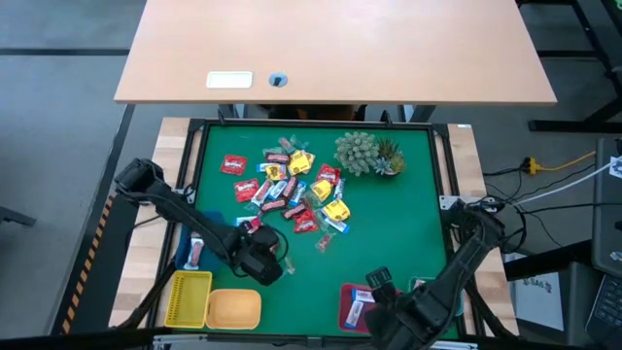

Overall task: Sort candy
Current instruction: Put the brown chocolate into the blue bin

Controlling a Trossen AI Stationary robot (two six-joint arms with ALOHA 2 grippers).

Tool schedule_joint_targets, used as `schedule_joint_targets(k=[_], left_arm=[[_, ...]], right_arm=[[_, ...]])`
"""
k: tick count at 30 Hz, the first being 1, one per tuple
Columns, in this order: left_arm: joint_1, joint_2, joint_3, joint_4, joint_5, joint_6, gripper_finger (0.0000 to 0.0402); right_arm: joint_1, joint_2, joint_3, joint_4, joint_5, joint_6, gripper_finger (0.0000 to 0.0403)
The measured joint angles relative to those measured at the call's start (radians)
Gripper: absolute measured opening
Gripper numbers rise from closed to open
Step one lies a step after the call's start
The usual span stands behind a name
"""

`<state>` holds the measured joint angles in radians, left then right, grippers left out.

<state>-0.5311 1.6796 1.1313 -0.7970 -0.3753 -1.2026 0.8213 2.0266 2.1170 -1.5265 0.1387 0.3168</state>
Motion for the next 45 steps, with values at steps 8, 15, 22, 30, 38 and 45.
schedule_joint_targets(k=[8,15,22,30,38,45], left_arm=[[0.029,0.091,0.0,-0.002,0.002,-0.001,0.019],[0.036,0.152,0.0,-0.002,0.003,0.0,0.019],[0.034,0.19,0.0,-0.002,0.02,0.0,0.019],[0.034,0.193,0.0,0.0,0.024,0.001,0.0167],[0.035,0.19,0.001,0.0,0.048,0.012,0.0113],[0.035,0.186,0.001,-0.002,0.063,0.034,0.0103]], right_arm=[[-0.002,-0.068,0.0,-0.003,0.046,0.001,0.0159],[-0.002,-0.143,-0.022,-0.014,0.124,0.001,0.0159],[-0.003,-0.312,-0.262,0.054,0.168,0.104,0.0159],[-0.011,-0.549,-0.661,0.44,0.164,0.158,0.0159],[-0.012,-0.61,-0.886,0.778,0.167,0.149,0.0159],[-0.043,-0.605,-0.994,0.951,0.184,0.12,0.0159]])
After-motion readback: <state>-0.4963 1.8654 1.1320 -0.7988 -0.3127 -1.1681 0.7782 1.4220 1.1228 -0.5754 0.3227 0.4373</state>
